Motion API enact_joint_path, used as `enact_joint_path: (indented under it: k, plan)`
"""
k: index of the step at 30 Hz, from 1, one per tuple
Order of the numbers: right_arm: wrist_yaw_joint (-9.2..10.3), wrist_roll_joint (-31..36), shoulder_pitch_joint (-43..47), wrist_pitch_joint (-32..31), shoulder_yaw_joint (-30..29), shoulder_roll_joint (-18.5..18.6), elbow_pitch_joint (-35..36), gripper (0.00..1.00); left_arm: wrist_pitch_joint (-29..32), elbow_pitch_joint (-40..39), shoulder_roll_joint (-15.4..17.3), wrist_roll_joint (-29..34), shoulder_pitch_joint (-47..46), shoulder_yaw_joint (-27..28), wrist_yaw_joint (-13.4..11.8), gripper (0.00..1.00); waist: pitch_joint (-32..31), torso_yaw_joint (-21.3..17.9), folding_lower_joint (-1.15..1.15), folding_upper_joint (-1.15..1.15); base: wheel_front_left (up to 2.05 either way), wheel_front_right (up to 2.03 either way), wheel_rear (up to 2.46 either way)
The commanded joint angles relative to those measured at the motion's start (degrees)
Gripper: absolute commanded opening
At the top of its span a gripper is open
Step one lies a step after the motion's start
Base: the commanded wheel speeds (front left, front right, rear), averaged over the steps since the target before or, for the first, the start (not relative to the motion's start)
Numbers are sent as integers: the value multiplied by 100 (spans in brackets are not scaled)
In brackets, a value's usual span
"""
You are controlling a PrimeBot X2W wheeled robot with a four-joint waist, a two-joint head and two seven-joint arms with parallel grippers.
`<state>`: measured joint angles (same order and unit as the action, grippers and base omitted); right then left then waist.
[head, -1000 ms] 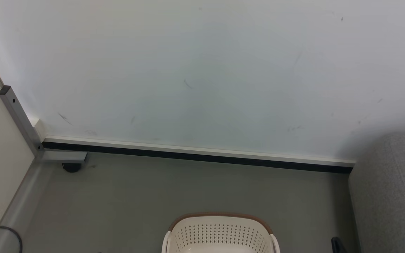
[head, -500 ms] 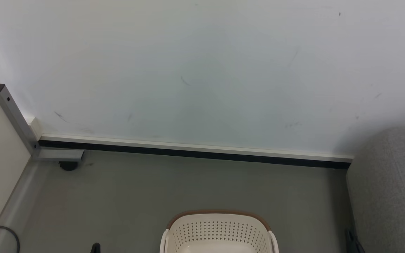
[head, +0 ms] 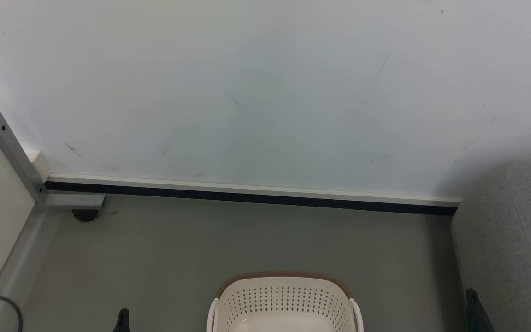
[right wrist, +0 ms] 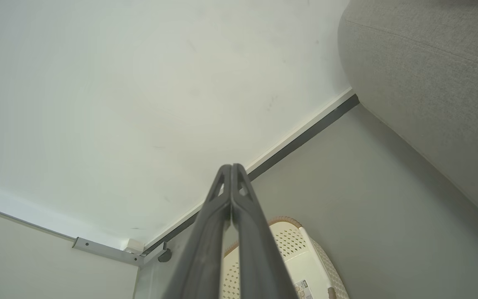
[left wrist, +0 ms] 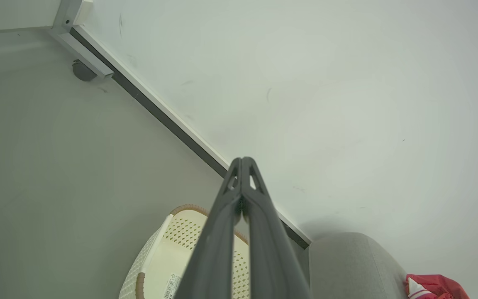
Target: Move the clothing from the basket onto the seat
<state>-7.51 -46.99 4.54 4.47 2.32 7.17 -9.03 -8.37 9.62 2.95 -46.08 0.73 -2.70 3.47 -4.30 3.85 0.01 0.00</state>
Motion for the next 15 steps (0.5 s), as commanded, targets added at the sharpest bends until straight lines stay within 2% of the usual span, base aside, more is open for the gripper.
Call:
enact_joint_path:
  k: [1, 15]
  plan:
    - [1, -243, -166, -60, -77, 31, 8, 0, 29, 8, 12, -241, -183, -1, 41, 0, 11, -9, -1, 0, 0, 0, 0]
    - [1, -1173, -455, -373, -384, -7, -201, 0, 180, 233, 8, -1194, -446, -7, 116, 0, 84, -68, -1, 0, 0, 0, 0]
